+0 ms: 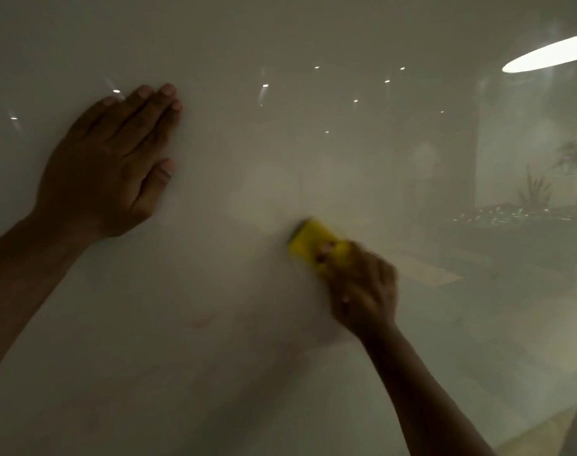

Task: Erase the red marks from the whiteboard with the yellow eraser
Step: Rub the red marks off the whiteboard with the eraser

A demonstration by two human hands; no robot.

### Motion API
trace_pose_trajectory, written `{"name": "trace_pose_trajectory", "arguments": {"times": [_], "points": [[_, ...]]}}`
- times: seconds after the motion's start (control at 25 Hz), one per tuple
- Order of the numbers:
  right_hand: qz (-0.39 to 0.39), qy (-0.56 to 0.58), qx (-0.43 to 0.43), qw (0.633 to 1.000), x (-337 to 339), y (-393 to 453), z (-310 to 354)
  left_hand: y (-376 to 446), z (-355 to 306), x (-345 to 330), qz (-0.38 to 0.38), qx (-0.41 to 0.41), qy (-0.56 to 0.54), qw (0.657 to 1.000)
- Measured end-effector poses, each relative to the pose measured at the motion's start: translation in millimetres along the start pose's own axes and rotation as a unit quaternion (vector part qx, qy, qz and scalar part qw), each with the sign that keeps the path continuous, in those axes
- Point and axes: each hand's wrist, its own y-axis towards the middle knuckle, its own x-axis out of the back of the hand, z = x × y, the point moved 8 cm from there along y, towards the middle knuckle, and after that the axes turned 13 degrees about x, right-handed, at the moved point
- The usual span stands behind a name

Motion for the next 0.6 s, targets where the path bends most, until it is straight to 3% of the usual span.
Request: {"name": "trace_pose_trajectory", "arguments": {"times": [0.08,0.12,0.16,0.2,0.28,0.36,0.4,0.44,0.52,0.6], "points": [[-0.033,-0.073,-0.287,0.955,19.2,-26.3,-49.6,-5.0,2.4,-0.6,-0.011,0.012,0.003,1.0],[-0.046,-0.092,-0.366,0.925,20.9,-35.7,-47.1,-6.9,2.4,-1.4,-0.015,0.021,0.001,1.0],[-0.053,-0.089,-0.392,0.914,16.4,-36.8,-30.8,-8.5,1.7,-2.6,-0.018,0.028,-0.003,0.999],[-0.05,-0.057,-0.364,0.928,6.5,-28.2,-4.0,-9.4,1.3,-4.3,-0.02,0.032,-0.008,0.999],[-0.012,0.04,-0.148,0.988,-13.6,1.8,78.5,-9.5,2.2,-8.0,-0.013,0.033,-0.012,0.999],[0.047,0.089,0.083,0.991,-20.3,10.2,137.1,-12.4,2.8,-12.0,0.003,0.03,-0.013,0.999],[0.065,0.094,0.116,0.987,-19.5,10.1,134.0,-17.0,2.1,-13.7,0.009,0.029,-0.012,0.999],[0.059,0.081,0.087,0.991,-15.3,12.3,112.5,-23.2,1.3,-15.2,0.011,0.027,-0.011,1.0],[0.014,0.018,-0.123,0.992,1.7,6.0,41.4,-35.6,-0.5,-17.7,0.004,0.019,-0.013,1.0],[-0.035,-0.045,-0.359,0.932,19.4,-15.4,-10.8,-42.0,-1.9,-20.3,-0.002,0.015,-0.016,1.0]]}}
